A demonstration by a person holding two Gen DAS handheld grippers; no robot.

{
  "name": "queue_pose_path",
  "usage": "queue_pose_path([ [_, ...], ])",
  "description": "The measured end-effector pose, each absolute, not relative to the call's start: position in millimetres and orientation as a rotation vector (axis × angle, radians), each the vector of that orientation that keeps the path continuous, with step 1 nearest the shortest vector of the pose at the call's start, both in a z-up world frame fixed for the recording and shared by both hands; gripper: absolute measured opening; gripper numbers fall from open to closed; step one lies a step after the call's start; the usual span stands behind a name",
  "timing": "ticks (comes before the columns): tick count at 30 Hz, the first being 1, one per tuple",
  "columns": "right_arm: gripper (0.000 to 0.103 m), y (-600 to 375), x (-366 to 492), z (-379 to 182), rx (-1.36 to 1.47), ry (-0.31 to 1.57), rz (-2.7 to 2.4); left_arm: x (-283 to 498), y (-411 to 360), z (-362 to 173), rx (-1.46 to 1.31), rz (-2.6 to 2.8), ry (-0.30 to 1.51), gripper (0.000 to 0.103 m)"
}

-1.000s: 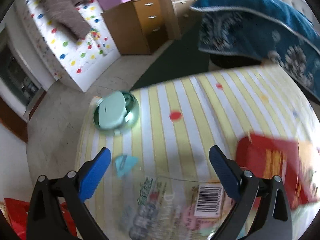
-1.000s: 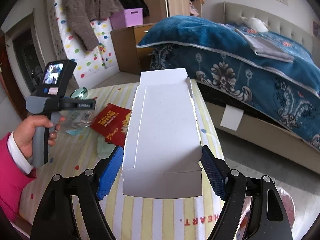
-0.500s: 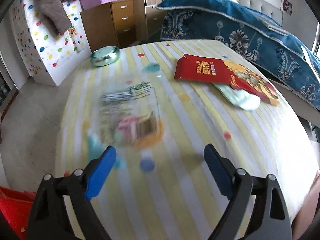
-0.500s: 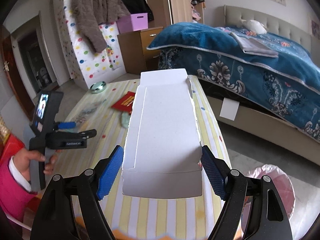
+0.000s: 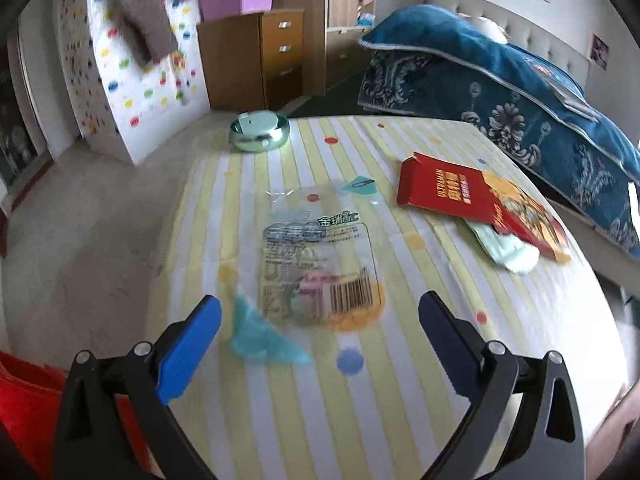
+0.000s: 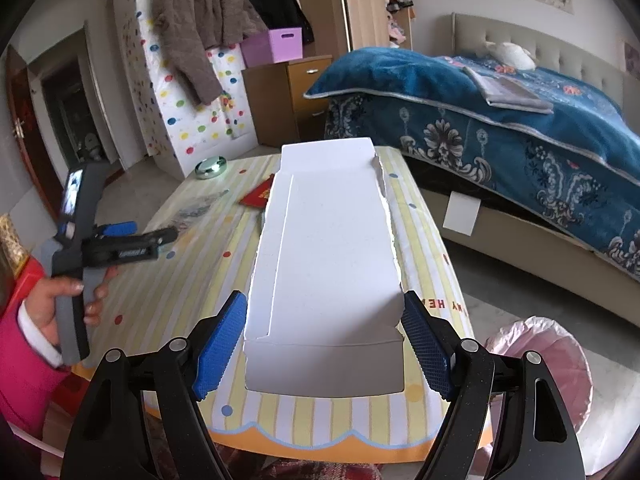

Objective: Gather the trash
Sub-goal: 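Move the left tool toward the clear plastic bag while the right tool holds the box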

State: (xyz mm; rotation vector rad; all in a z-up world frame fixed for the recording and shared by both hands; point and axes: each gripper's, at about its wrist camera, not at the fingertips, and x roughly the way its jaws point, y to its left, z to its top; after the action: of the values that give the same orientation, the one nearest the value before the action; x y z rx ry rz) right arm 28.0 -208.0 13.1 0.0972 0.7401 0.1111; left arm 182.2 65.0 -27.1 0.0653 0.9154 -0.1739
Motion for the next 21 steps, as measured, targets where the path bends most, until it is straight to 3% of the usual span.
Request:
queue_pose_path([
  [8,0.078,-204,38,5,0.108,0.761,0.102,196,45,-40,0.172,-0.106,0.922,0.096],
  [19,0.078,-208,39,-2,0.121,0.771,0.123,215,65,-48,0.085,-0.097,0.976,0.097],
  [21,0.078,-208,37,-2,0.123,0.769,0.124,214,64,-48,0.084,-0.099,0.974,0.092],
])
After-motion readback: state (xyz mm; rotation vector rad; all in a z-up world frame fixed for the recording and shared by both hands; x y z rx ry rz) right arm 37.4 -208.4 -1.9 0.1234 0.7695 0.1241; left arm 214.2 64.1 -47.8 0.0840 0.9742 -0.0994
